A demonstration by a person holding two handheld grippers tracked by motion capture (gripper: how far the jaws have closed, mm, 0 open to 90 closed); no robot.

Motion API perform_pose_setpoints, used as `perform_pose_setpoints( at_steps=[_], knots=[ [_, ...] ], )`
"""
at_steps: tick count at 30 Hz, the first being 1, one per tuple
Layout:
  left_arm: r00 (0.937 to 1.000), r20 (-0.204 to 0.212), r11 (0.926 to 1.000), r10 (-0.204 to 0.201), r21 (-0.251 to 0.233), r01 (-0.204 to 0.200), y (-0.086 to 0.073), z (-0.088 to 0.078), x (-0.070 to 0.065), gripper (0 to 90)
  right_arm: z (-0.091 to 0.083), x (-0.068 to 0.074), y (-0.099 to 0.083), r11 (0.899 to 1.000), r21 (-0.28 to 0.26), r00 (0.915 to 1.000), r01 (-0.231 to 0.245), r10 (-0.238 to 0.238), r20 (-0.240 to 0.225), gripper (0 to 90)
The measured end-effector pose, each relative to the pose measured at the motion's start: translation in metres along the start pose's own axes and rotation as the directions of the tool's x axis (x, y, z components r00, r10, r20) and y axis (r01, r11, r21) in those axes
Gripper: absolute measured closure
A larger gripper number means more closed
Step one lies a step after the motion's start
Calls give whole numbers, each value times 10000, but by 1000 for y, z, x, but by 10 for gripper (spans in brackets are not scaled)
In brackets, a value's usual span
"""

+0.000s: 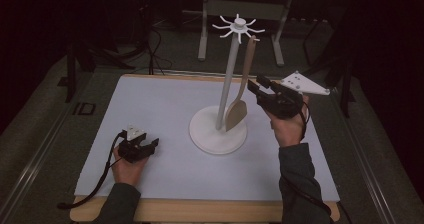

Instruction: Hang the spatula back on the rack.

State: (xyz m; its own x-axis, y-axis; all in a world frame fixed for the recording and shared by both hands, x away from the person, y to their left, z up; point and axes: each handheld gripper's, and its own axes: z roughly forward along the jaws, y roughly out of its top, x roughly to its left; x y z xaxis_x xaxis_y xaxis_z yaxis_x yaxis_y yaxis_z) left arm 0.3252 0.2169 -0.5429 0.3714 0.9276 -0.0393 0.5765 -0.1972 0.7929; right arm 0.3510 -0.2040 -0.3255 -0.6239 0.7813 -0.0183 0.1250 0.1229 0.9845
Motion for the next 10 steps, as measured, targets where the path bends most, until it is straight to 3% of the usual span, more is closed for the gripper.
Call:
perform_pose_setpoints(
  at_steps=[6,10],
  knots=[
    [10000,-27,10000,-2,-14,2,0,0,0,437,-7,-11,-15,9992,344,9995,-206,196,267,588],
    [10000,-96,10000,-10,0,10,0,0,0,438,-11,-23,-35,9957,837,9976,-387,337,609,588]
  ],
)
